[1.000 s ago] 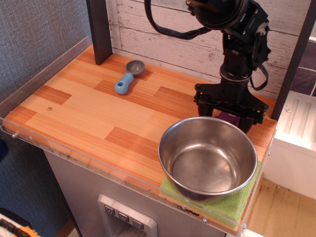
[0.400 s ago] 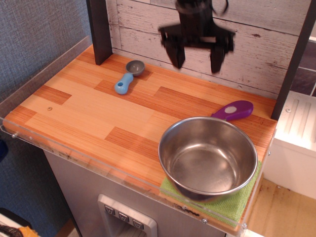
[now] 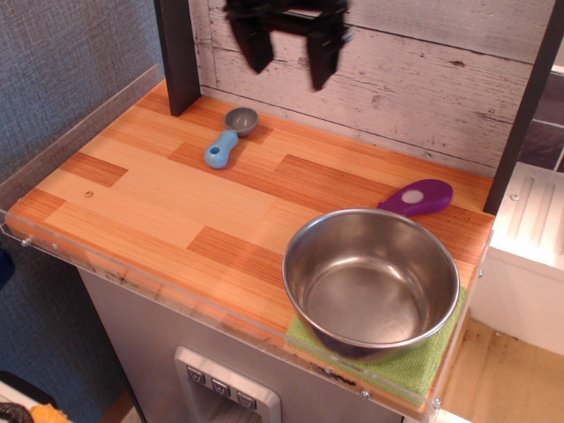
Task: Place the purple shape directly above the silver bowl.
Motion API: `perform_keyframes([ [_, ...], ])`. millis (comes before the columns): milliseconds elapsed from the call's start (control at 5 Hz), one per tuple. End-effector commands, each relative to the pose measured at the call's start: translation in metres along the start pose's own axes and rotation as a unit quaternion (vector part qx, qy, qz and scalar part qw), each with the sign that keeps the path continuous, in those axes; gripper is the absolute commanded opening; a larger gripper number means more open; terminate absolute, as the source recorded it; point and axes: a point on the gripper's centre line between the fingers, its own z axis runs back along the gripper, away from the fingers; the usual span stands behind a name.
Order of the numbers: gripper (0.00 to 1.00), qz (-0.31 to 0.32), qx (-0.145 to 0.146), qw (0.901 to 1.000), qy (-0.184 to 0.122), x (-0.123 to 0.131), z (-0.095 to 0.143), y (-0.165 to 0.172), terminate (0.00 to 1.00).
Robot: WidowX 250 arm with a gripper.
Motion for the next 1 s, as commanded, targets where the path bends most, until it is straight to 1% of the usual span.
perform_keyframes([
  [0,1.00,-0.003,0.044,0.9988,0.024,-0.0322,0.0163,0.0186,0.00],
  [200,1.00,0.009,0.032,0.9992,0.024,-0.0379,0.0122,0.0179,0.00],
  [400,1.00,0.020,0.022,0.9989,0.037,-0.0415,0.0108,0.0186,0.00],
  [600,1.00,0.020,0.022,0.9989,0.037,-0.0415,0.0108,0.0186,0.00],
  [800,1.00,0.020,0.022,0.9989,0.037,-0.0415,0.0108,0.0186,1.00],
])
